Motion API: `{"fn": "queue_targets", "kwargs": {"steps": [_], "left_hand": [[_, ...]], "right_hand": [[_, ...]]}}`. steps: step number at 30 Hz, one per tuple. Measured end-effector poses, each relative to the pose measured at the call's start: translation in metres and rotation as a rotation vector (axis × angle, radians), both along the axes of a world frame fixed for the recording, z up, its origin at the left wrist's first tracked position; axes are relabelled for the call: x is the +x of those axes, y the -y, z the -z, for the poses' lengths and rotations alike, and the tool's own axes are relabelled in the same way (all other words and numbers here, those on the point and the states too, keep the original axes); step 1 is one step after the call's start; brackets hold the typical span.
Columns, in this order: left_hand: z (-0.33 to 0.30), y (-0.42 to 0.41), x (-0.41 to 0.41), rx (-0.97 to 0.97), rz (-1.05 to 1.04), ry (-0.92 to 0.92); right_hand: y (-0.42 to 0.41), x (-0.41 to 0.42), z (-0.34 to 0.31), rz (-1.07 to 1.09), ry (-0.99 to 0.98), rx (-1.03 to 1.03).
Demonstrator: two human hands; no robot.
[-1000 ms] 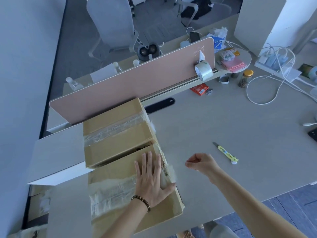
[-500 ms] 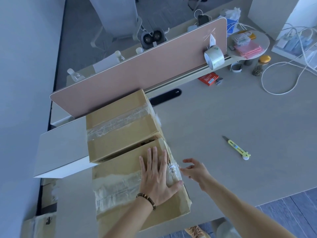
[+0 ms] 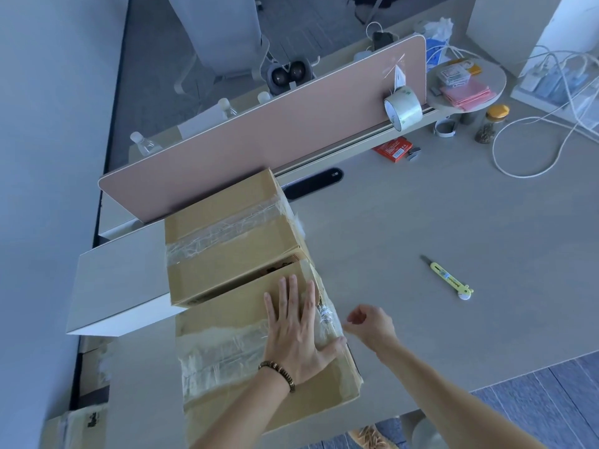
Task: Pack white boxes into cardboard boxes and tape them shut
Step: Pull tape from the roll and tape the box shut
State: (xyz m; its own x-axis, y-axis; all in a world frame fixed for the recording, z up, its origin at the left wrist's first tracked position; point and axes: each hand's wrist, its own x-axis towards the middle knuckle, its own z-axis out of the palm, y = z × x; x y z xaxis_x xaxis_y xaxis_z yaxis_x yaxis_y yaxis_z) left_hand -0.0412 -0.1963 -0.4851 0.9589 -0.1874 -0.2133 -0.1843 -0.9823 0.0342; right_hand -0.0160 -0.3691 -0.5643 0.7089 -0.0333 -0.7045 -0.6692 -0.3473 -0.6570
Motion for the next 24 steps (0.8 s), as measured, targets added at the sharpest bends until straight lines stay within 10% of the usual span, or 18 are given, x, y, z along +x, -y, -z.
{"fn": "queue_targets", "kwargs": {"steps": [7,18,24], "left_hand": [[0.000,-0.001,0.000,-0.002,0.008,0.010],[-0.004,-0.002,0.001,-0.032,-0.010,-0.014],[-0.007,-0.018,-0.005,-0.380,-0.108,-0.043]], "right_hand": [[0.009,0.011,-0.031,-0.038,0.081,0.333],[-0.012,-0.005,-0.031,-0.040,0.092,0.152],[-0.001,-0.019,-0.041,-0.073,0.092,0.169]]}}
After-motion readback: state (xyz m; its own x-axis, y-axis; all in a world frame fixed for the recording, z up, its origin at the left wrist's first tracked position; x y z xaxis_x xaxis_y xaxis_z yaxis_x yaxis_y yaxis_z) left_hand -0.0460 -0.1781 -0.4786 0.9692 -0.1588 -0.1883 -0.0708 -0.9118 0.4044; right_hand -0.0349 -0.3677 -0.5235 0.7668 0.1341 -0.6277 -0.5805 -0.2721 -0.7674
